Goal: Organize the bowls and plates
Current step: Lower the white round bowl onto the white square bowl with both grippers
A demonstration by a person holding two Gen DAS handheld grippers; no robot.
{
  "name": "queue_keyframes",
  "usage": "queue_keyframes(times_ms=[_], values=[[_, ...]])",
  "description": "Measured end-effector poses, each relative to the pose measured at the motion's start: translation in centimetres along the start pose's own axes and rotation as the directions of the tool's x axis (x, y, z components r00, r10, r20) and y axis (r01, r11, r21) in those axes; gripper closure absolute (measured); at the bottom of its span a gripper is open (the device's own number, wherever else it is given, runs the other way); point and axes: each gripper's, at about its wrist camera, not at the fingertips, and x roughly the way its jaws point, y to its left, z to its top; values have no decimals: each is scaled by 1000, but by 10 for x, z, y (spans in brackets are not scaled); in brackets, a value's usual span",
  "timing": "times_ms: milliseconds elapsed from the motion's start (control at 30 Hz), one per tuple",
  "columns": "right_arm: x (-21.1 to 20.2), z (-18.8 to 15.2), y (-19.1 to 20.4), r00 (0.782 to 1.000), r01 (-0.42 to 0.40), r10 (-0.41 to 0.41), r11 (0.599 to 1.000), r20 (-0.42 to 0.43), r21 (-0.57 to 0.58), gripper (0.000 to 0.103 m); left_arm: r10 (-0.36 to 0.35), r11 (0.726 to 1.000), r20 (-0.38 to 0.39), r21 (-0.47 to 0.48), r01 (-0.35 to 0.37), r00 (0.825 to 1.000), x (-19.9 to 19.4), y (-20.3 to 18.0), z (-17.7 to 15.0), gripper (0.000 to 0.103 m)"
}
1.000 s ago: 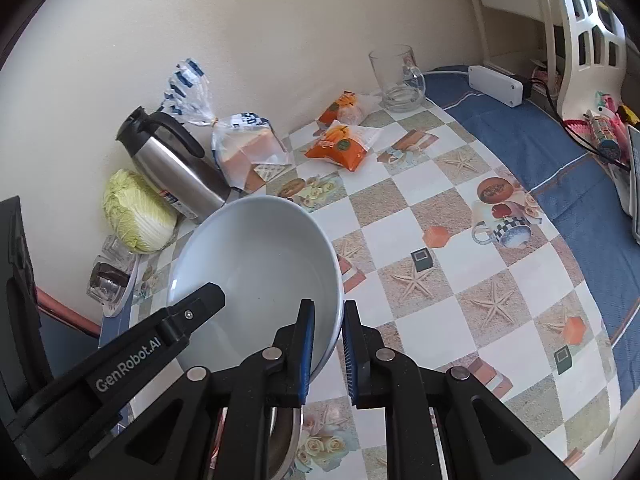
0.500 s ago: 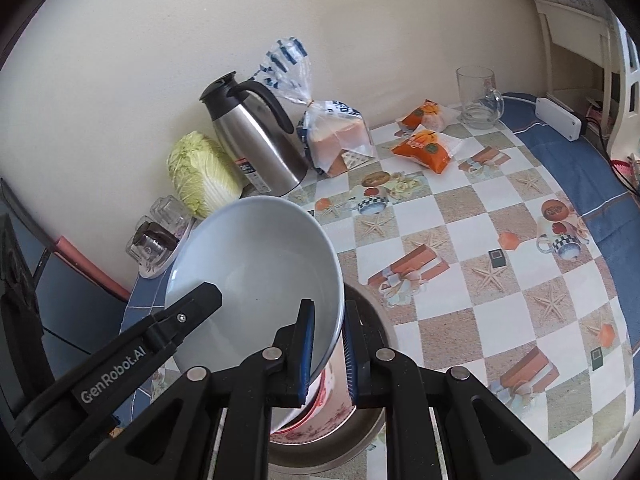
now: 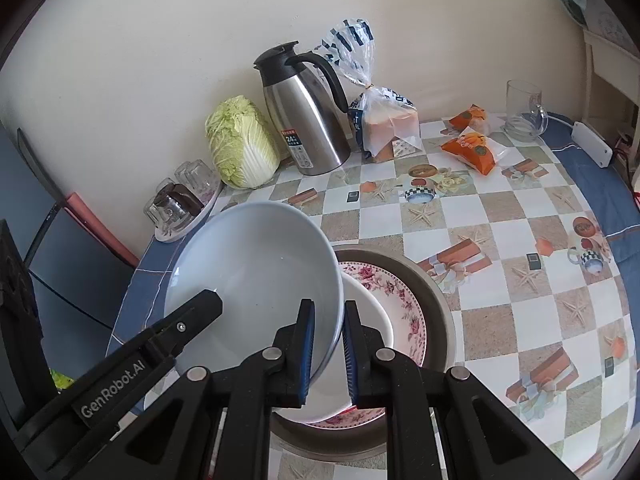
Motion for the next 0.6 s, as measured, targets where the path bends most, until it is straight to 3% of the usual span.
queue_keyframes(times_ms=[600], values=[[13,-5,-12,997,62,-62,998,-39,-5,86,-44,999,-75,-17,43,996,21,1,-10,87]])
